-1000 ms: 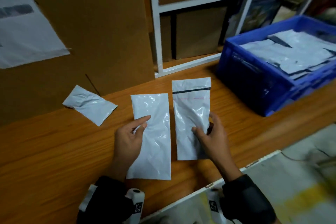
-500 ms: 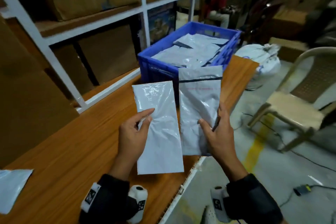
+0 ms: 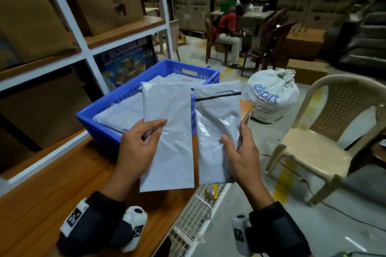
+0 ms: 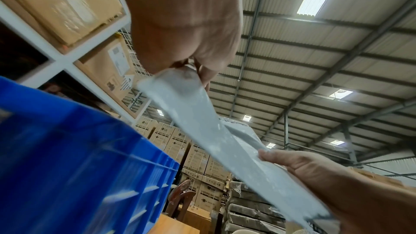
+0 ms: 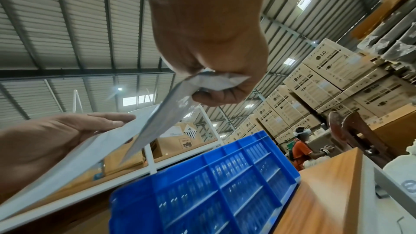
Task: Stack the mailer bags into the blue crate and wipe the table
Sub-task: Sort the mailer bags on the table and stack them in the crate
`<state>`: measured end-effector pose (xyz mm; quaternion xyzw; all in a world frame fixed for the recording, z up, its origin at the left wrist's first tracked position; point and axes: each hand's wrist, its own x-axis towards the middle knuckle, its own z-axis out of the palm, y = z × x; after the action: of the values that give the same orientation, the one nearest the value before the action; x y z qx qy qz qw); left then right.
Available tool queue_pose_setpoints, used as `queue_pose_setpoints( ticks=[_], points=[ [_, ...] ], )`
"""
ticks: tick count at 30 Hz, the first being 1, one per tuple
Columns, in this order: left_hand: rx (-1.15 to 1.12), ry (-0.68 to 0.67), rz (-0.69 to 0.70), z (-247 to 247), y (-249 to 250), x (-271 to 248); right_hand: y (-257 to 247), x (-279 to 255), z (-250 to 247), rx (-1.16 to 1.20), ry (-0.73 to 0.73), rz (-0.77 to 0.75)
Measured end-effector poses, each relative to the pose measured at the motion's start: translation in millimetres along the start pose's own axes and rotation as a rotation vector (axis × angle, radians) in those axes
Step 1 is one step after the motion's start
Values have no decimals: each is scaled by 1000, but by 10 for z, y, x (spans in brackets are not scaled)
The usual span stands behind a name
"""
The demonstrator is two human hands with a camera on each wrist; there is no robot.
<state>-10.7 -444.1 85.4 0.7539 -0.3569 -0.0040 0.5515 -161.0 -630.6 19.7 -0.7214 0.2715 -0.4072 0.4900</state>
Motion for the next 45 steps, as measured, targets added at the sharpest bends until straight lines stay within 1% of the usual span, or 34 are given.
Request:
queue_pose_setpoints(
  ticks=[4,7,12,14,17,21,25,28,31,35,37,39,41,43,44,45],
  points=[
    [137,36,16,211,81,451,139,583,-195,-35,-28,-9],
    [175,1,-5,250,113,764,174,957,-234,-25,-57,-20],
    [321,-47,-29,291,136,1294,206,1635,-126,16,-106,-76],
    [326,-58,-75,319,107,1508,196,1890,-39,13,-157,-115],
    [341,-40,-145,370,47,1824,215,2294,123,14,-230,-163],
    [319,4,-248,437,-96,2222,322,2846,391,-11,-260,-177],
    [374,2,-325,494,-249,2547,421,3359,635,-45,-304,-224],
    [473,-22,-387,498,-384,2682,514,3688,820,-94,-366,-239],
    [576,-31,-444,513,-458,2784,572,3953,1027,-111,-474,-236],
    [618,3,-567,553,-524,2890,686,4222,1316,-134,-684,-295],
    [579,60,-628,582,-543,2959,780,4309,1448,-147,-768,-308],
    [491,133,-663,650,-561,3051,879,4369,1532,-160,-828,-298],
    [391,176,-718,749,-598,3152,942,4405,1570,-183,-874,-295],
    [342,149,-795,845,-673,3218,942,4410,1556,-187,-903,-300],
    [354,104,-843,889,-709,3247,930,4406,1540,-178,-913,-300],
    [425,22,-899,922,-726,3274,915,4399,1516,-171,-921,-300]
  ],
)
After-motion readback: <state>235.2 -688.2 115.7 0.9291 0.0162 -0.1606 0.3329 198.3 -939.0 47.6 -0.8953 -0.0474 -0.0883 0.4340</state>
